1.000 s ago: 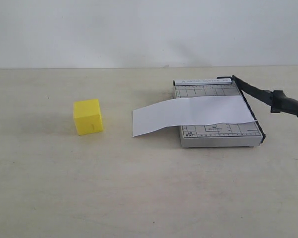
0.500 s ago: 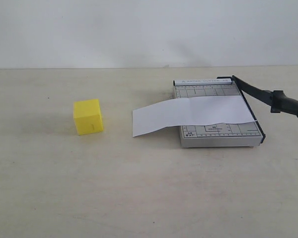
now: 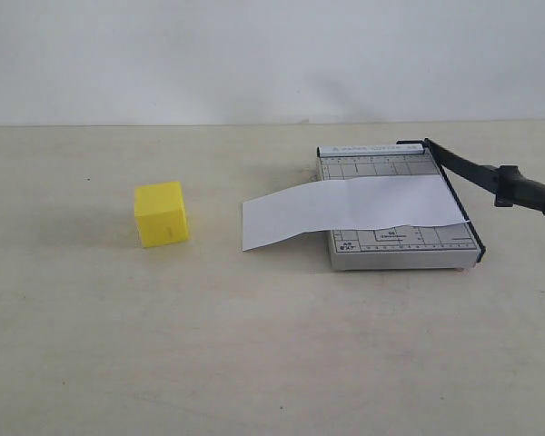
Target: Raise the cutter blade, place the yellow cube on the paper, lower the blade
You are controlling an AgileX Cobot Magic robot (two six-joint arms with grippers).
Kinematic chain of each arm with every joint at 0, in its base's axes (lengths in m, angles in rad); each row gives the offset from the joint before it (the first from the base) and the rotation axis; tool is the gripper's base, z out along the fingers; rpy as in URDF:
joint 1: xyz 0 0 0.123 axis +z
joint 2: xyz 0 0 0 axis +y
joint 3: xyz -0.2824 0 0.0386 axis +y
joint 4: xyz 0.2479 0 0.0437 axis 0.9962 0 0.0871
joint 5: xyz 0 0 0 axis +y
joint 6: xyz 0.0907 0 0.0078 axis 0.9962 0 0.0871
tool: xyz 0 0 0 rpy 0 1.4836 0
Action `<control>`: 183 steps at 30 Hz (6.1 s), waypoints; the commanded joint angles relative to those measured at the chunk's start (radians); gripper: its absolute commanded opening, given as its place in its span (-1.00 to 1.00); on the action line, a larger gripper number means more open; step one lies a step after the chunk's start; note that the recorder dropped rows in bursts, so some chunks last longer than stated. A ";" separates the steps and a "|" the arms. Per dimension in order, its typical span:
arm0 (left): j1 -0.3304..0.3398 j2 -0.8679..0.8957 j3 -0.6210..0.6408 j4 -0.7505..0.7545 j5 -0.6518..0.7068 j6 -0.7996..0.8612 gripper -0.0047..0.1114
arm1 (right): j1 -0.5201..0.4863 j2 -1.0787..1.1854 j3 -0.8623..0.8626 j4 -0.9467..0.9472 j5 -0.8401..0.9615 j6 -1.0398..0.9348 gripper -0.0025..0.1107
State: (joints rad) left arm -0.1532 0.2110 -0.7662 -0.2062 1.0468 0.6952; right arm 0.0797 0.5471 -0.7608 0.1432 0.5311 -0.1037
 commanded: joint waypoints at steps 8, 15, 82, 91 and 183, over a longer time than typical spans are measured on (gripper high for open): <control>-0.009 0.371 -0.077 0.027 -0.083 0.065 0.14 | 0.000 0.299 -0.173 -0.115 0.112 0.000 0.00; -0.009 0.442 -0.083 0.027 -0.116 0.069 0.14 | 0.000 0.469 -0.272 -0.186 0.127 0.006 0.14; -0.226 1.310 -0.329 -0.348 -0.730 0.712 -0.84 | 0.140 0.520 -0.309 -0.201 0.218 0.010 -0.96; -0.396 1.540 -0.461 0.139 -0.756 0.315 -0.84 | 0.140 0.520 -0.309 -0.199 0.196 0.019 -0.96; -0.532 2.125 -1.049 0.484 -0.739 0.127 -0.84 | 0.140 0.521 -0.309 -0.246 0.139 -0.001 -0.96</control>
State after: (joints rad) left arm -0.6856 2.3773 -1.8039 0.2515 0.2935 0.8345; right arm 0.2194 1.0731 -1.0645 -0.0968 0.6748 -0.0956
